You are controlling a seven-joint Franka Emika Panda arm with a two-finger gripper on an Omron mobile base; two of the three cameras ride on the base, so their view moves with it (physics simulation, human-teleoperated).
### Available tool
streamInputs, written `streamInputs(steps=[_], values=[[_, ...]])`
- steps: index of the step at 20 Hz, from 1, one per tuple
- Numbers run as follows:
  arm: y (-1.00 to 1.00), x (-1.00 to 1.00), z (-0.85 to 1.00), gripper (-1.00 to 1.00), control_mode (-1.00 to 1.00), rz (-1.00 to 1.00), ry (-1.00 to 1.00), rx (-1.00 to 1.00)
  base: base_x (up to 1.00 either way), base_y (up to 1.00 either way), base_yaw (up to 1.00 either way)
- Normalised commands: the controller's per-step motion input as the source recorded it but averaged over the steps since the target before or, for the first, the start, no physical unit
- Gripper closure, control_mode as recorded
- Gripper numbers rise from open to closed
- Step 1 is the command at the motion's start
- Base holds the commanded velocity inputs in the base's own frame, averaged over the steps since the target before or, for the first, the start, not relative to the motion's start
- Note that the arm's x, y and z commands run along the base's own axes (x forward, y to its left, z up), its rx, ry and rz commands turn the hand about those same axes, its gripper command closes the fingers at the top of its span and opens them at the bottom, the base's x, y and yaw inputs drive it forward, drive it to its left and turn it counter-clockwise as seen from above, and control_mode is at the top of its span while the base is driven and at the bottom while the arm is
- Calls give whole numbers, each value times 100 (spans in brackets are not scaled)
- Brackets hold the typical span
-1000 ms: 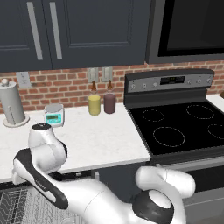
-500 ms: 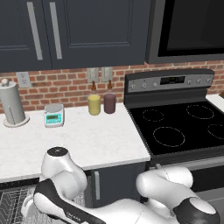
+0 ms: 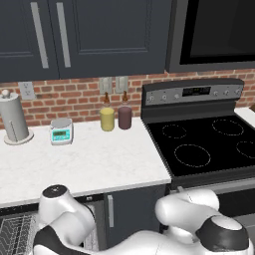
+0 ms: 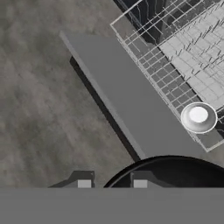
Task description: Pick up the cup and bowl from the counter, place them in the dishwasher, and close the dishwasher door.
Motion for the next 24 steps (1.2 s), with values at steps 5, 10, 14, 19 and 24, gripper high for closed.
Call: streamInputs(steps=[5, 10, 14, 19, 24], values=[[0, 19, -39, 100, -100, 22, 4, 0, 0, 0, 0], [13, 17, -71, 100, -100, 20, 1, -7, 0, 0, 0], [14, 17, -76, 100, -100, 19, -2, -7, 0, 0, 0], [10, 45, -53, 100, -100, 14, -9, -2, 0, 0, 0], [17, 29, -37, 100, -100, 4, -17, -2, 0, 0, 0]])
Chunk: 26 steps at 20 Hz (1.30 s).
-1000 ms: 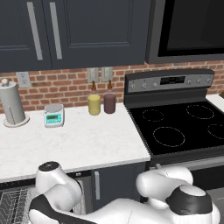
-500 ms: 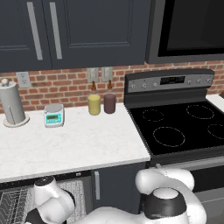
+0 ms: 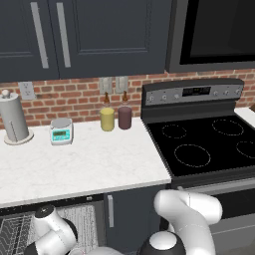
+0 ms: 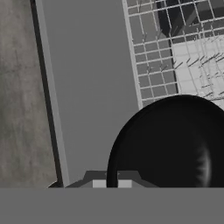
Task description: Pick up the cup and bowl from the counter, place them in the dishwasher, and close the dishwasher door.
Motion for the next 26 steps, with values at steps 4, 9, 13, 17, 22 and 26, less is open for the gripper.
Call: streamInputs(steps=[4, 9, 13, 17, 22, 26], values=[[35, 4, -38, 100, -100, 1, -18, -5, 0, 0, 0], [39, 15, -27, 100, -100, 0, -4, -2, 0, 0, 0], [3, 39, -24, 100, -100, 3, 0, 0, 0, 0, 0], [5, 26, -45, 100, -100, 3, -5, 0, 0, 0, 0], [23, 34, -57, 100, -100, 0, -4, 0, 0, 0, 0], [26, 33, -36, 100, -100, 0, -4, 0, 0, 0, 0]])
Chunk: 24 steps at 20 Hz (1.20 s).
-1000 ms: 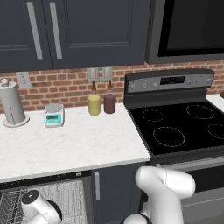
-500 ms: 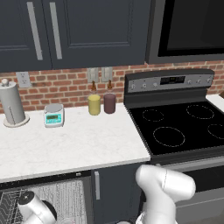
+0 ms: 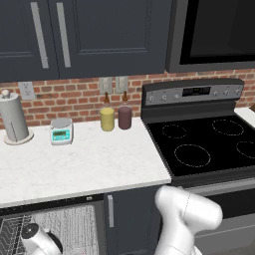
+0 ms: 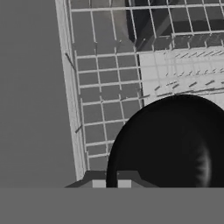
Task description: Pick up the cup and bowl from the counter, place them in the dishwasher, and close the dishwasher door.
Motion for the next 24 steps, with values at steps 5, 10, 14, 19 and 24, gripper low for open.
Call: streamInputs(steps=[5, 10, 14, 19, 24], values=[[29, 31, -35, 100, -100, 0, -9, 0, 0, 0, 0], [35, 31, -37, 100, -100, 1, -10, 0, 0, 0, 0], [47, 32, -35, 100, -100, 3, -3, 0, 0, 0, 0], [51, 26, -48, 100, -100, 6, -1, 0, 0, 0, 0], [49, 4, -69, 100, -100, 4, -9, 0, 0, 0, 0]])
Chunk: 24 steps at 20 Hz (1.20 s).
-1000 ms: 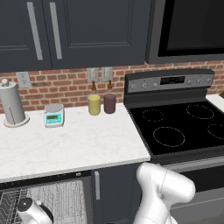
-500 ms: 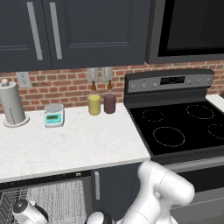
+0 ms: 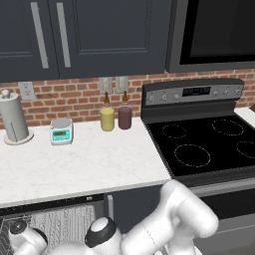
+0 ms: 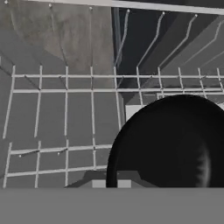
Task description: Pick up the cup and bowl from the counter, place them in the dishwasher, and close the dishwasher door.
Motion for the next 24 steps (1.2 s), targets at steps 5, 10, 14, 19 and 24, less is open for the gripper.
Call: streamInputs(steps=[5, 10, 14, 19, 24], values=[[50, 0, -70, 100, -100, 0, -17, 0, 0, 0, 0], [31, 0, -63, 100, -100, -5, -19, -1, 0, 0, 0], [3, -48, -79, 100, -100, -16, 0, -4, 0, 0, 0], [3, -100, -100, 100, -100, -26, 0, -20, 0, 0, 0], [-25, -100, -100, 100, -100, -38, -5, -22, 0, 0, 0]])
